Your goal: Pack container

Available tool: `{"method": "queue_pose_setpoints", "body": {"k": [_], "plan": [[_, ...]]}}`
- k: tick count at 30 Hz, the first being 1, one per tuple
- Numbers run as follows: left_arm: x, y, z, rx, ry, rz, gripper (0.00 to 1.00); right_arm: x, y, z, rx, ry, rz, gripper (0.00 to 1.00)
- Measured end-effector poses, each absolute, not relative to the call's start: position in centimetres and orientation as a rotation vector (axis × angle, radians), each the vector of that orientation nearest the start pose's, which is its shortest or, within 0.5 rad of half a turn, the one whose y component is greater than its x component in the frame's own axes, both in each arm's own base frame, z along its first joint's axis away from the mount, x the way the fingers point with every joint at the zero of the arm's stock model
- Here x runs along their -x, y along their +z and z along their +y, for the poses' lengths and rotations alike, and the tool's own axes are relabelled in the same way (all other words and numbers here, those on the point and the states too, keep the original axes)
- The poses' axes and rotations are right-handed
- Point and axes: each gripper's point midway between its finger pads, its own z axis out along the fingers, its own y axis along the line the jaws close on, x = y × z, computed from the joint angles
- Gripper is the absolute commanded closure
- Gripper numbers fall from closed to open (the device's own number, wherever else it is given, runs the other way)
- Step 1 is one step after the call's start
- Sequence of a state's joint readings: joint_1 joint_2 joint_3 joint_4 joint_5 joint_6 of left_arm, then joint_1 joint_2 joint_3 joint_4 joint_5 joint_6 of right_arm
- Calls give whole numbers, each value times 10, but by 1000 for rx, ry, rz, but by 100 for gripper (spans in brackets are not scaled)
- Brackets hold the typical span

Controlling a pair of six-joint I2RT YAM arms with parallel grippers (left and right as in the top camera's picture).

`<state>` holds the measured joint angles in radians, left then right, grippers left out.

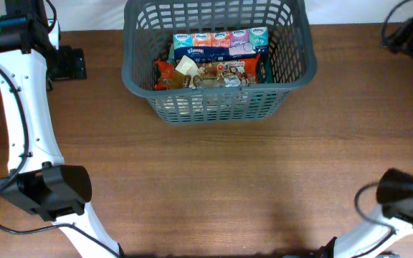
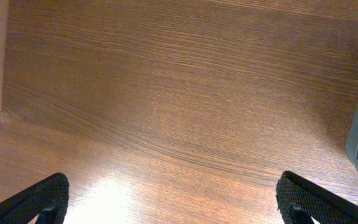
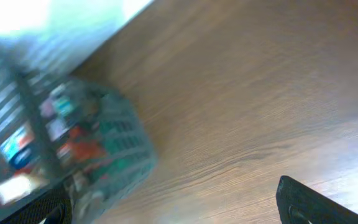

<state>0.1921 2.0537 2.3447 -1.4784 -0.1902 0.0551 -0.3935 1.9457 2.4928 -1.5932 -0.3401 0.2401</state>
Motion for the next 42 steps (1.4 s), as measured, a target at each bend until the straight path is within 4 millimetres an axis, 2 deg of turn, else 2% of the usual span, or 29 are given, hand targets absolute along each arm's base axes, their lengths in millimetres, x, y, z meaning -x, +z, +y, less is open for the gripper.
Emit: {"method": "queue_pose_setpoints", "body": {"k": [2, 4, 6, 8, 10, 14, 16, 18, 20, 23, 26, 31, 32, 37, 42], "plan": [[-436, 250, 118, 240, 328, 2756, 1, -389, 354, -73, -591, 401, 2464, 1], [-436, 250, 118, 240, 328, 2756, 1, -367, 375, -38, -483, 422, 2449, 1], [-436, 250, 118, 241, 328, 2756, 1, -342, 391, -10, -391, 438, 2423, 1], [-436, 250, 118, 241, 328, 2756, 1, -320, 406, 5, -319, 425, 2370, 1], [-436, 250, 118, 241, 327, 2756, 1, -303, 420, 9, -276, 374, 2288, 1], [-436, 250, 118, 241, 326, 2757, 1, -283, 452, -4, -257, 245, 2023, 1], [-436, 249, 117, 241, 324, 2758, 1, -271, 457, -11, -262, 194, 1907, 1], [-436, 249, 117, 240, 323, 2759, 1, -250, 452, -19, -284, 137, 1813, 1], [-436, 249, 117, 241, 323, 2759, 1, -228, 437, -25, -309, 94, 1744, 1], [-436, 249, 117, 245, 322, 2760, 1, -194, 403, -30, -335, 54, 1681, 1], [-436, 249, 117, 245, 322, 2760, 1, -179, 357, -33, -355, 30, 1691, 1], [-436, 249, 117, 244, 321, 2760, 1, -187, 255, -39, -398, -8, 1830, 1], [-436, 249, 117, 245, 322, 2760, 1, -191, 225, -40, -407, -17, 1871, 1], [-436, 249, 117, 245, 322, 2760, 1, -195, 173, -42, -416, -27, 1909, 1], [-436, 249, 117, 244, 322, 2761, 1, -201, 143, -43, -419, -31, 1917, 1]]}}
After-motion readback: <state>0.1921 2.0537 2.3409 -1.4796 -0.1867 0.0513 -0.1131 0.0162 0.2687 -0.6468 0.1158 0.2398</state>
